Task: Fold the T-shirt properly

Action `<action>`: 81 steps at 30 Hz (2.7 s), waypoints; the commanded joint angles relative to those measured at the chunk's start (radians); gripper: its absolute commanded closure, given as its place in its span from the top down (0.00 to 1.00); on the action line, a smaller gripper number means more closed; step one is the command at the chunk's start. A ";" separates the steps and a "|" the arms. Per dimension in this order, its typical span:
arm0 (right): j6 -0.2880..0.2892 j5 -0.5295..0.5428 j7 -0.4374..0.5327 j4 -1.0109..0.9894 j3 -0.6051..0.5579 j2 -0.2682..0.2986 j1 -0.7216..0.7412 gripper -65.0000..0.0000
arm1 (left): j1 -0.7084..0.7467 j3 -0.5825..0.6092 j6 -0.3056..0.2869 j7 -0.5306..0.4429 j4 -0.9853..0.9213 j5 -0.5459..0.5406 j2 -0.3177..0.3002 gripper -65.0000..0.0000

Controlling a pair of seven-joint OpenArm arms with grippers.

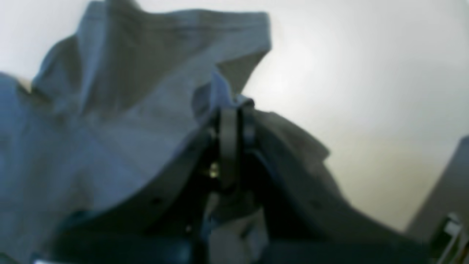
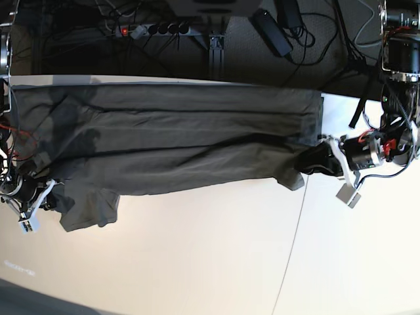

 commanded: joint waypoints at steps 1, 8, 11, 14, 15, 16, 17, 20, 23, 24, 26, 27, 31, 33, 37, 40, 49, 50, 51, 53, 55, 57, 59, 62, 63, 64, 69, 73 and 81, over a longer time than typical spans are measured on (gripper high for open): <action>0.075 0.028 0.003 0.057 0.053 0.046 -0.010 0.00 | -0.010 -0.006 -0.001 -0.019 0.028 -0.021 -0.017 0.00; 0.078 0.177 -0.140 0.333 0.370 0.081 -0.273 0.00 | 0.022 -0.006 -0.001 -0.003 0.038 -0.016 -0.021 0.00; 0.078 0.203 -0.180 0.408 0.460 0.081 -0.357 0.00 | 0.022 -0.006 -0.001 0.003 0.039 -0.018 -0.035 0.00; 0.078 0.219 -0.187 0.448 0.532 0.081 -0.442 0.00 | 0.024 -0.006 -0.001 0.008 0.039 -0.028 -0.064 0.00; 0.078 0.220 -0.187 0.456 0.551 0.081 -0.465 0.00 | 0.025 -0.006 -0.001 0.021 0.039 -0.042 -0.074 0.00; 0.078 0.220 -0.187 0.460 0.566 0.081 -0.485 0.00 | 0.025 -0.006 -0.001 0.034 0.039 -0.060 -0.085 0.00; 0.078 0.220 -0.188 0.463 0.578 0.080 -0.502 0.00 | 0.025 -0.006 -0.001 0.044 0.039 -0.081 -0.096 0.00; 0.078 0.220 -0.194 0.465 0.594 0.081 -0.545 0.00 | 0.030 -0.006 -0.001 0.084 0.039 -0.151 -0.125 0.00; 0.078 0.220 -0.197 0.465 0.594 0.079 -0.588 0.00 | 0.052 -0.006 -0.001 0.087 0.039 -0.183 -0.150 0.00; 0.078 0.220 -0.198 0.465 0.594 0.078 -0.599 0.00 | 0.061 -0.006 -0.001 0.088 0.039 -0.188 -0.153 0.00; 0.078 0.219 -0.198 0.465 0.594 0.070 -0.616 0.00 | 0.079 -0.006 -0.001 0.089 0.039 -0.188 -0.154 0.00; 0.078 0.219 -0.198 0.465 0.594 0.065 -0.622 0.00 | 0.088 -0.006 -0.001 0.088 0.039 -0.191 -0.155 0.00; 0.078 0.216 -0.225 0.457 0.594 0.032 -0.628 0.00 | 0.105 -0.006 -0.001 0.080 0.039 -0.210 -0.151 0.00; 0.078 0.216 -0.237 0.448 0.593 0.011 -0.629 0.00 | 0.105 -0.006 -0.001 0.075 0.039 -0.209 -0.149 0.00; 0.077 0.204 -0.240 0.437 0.593 -0.027 -0.631 0.43 | 0.105 -0.006 -0.001 0.055 0.039 -0.209 -0.148 0.00; 0.077 0.205 -0.233 0.438 0.594 -0.038 -0.631 0.62 | 0.105 -0.006 -0.001 0.055 0.039 -0.206 -0.146 0.00; 0.074 0.190 -0.183 0.438 0.639 -0.038 -0.546 0.62 | 0.105 -0.006 -0.001 0.055 0.039 -0.202 -0.146 0.00; 0.074 0.182 -0.183 0.432 0.639 -0.038 -0.534 0.62 | 0.105 -0.006 -0.001 0.055 0.039 -0.203 -0.146 0.00; 0.074 0.182 -0.183 0.420 0.639 -0.038 -0.523 0.62 | 0.105 -0.006 -0.001 0.055 0.039 -0.202 -0.146 0.00; 0.074 0.185 -0.182 0.374 0.639 -0.038 -0.499 0.62 | 0.105 -0.006 -0.001 0.055 0.039 -0.203 -0.146 0.00; 0.074 0.202 -0.182 0.317 0.639 -0.038 -0.473 0.62 | 0.105 -0.006 -0.001 0.055 0.039 -0.202 -0.147 0.00; 0.074 0.212 -0.182 0.258 0.639 -0.039 -0.441 0.62 | 0.105 -0.006 -0.001 0.056 0.039 -0.202 -0.147 0.00; 0.074 0.220 -0.182 0.202 0.639 -0.041 -0.410 0.62 | 0.105 -0.006 -0.001 0.056 0.039 -0.202 -0.147 0.00; 0.075 0.220 -0.183 0.134 0.639 -0.056 -0.364 0.62 | 0.105 -0.006 -0.001 0.056 0.039 -0.203 -0.147 0.00; 0.075 0.225 -0.183 0.118 0.638 -0.063 -0.351 0.62 | 0.105 -0.006 -0.001 0.056 0.039 -0.203 -0.146 0.00; 0.076 0.236 -0.183 0.109 0.638 -0.070 -0.339 0.62 | 0.105 -0.006 -0.001 0.056 0.039 -0.203 -0.146 0.00; 0.078 0.237 -0.186 0.097 0.636 -0.103 -0.309 0.62 | 0.106 -0.006 -0.001 0.058 0.039 -0.203 -0.147 0.00; 0.077 0.232 -0.179 0.096 0.618 -0.114 -0.302 0.62 | 0.105 -0.006 -0.001 0.059 0.039 -0.203 -0.147 0.00; 0.078 0.220 -0.179 0.009 0.577 -0.137 -0.256 0.62 | 0.105 -0.006 -0.001 0.059 0.039 -0.210 -0.146 0.00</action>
